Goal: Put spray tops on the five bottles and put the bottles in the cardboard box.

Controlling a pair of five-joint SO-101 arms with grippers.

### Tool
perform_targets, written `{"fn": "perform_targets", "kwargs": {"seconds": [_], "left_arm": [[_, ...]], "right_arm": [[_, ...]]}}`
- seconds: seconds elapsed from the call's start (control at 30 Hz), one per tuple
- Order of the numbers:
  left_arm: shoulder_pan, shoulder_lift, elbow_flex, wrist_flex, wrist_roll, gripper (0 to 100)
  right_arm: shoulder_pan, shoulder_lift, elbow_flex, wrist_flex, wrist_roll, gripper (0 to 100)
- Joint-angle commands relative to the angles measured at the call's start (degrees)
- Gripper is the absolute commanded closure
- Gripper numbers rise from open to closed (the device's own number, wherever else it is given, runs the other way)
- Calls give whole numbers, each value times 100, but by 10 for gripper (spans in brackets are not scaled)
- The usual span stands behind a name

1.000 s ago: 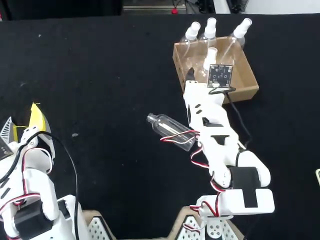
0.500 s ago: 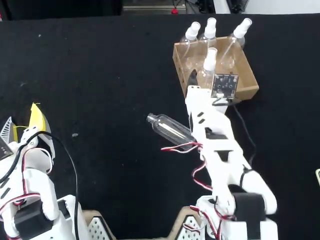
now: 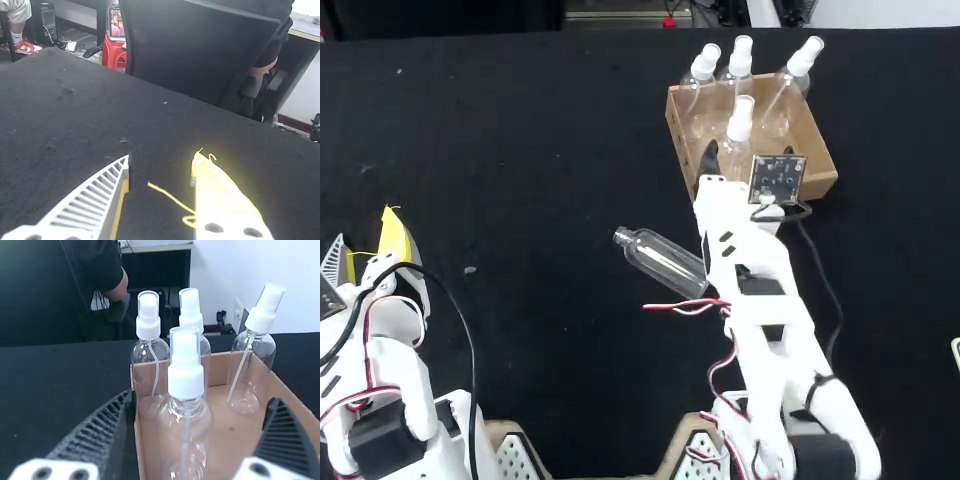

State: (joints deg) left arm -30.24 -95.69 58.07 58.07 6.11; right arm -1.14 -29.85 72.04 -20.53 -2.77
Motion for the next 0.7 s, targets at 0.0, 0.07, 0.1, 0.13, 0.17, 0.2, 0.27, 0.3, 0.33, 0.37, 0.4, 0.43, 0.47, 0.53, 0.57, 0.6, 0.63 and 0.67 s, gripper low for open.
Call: {"fn": "perform_targets", "kwargs": {"seconds": [0.0, 0.07, 0.1, 0.13, 0.17, 0.2, 0.27, 0.3, 0.33, 0.37, 0.4, 0.43, 0.47, 0.53, 0.57, 0.6, 0.63, 0.67], "left_arm": [[-4, -26, -286, 44, 35, 800], [-4, -26, -286, 44, 35, 800], [-4, -26, -286, 44, 35, 800], [-4, -26, -286, 44, 35, 800], [-4, -26, -286, 44, 35, 800], [-4, -26, -286, 44, 35, 800], [-4, -26, -286, 44, 35, 800], [-4, -26, -286, 44, 35, 800], [-4, -26, -286, 44, 35, 800], [-4, -26, -286, 44, 35, 800], [-4, -26, -286, 44, 35, 800], [-4, -26, -286, 44, 35, 800], [-4, -26, -286, 44, 35, 800], [-4, -26, -286, 44, 35, 800], [-4, -26, -286, 44, 35, 800], [-4, -26, -286, 44, 35, 800], [-4, -26, -268, 44, 35, 800], [-4, -26, -242, 44, 35, 800]], "right_arm": [[70, -505, -295, 536, 18, 626], [88, -637, -365, 782, 18, 626], [97, -699, -400, 932, 18, 626], [97, -752, -453, 1116, 18, 626], [97, -804, -514, 1345, 18, 626], [97, -857, -585, 1574, 18, 626], [88, -945, -760, 2075, 9, 626], [88, -998, -866, 2312, -35, 626], [97, -1051, -971, 2541, -141, 626], [105, -1121, -1077, 2813, -246, 626], [105, -1209, -1182, 3112, -299, 626], [105, -1314, -1270, 3446, -308, 626], [97, -1437, -1358, 3789, -308, 626], [70, -1727, -1490, 4501, -308, 630], [70, -1886, -1552, 4853, -308, 630], [70, -2062, -1596, 5204, -299, 631], [88, -2255, -1640, 5521, -255, 631], [97, -2448, -1657, 5793, -149, 631]]}}
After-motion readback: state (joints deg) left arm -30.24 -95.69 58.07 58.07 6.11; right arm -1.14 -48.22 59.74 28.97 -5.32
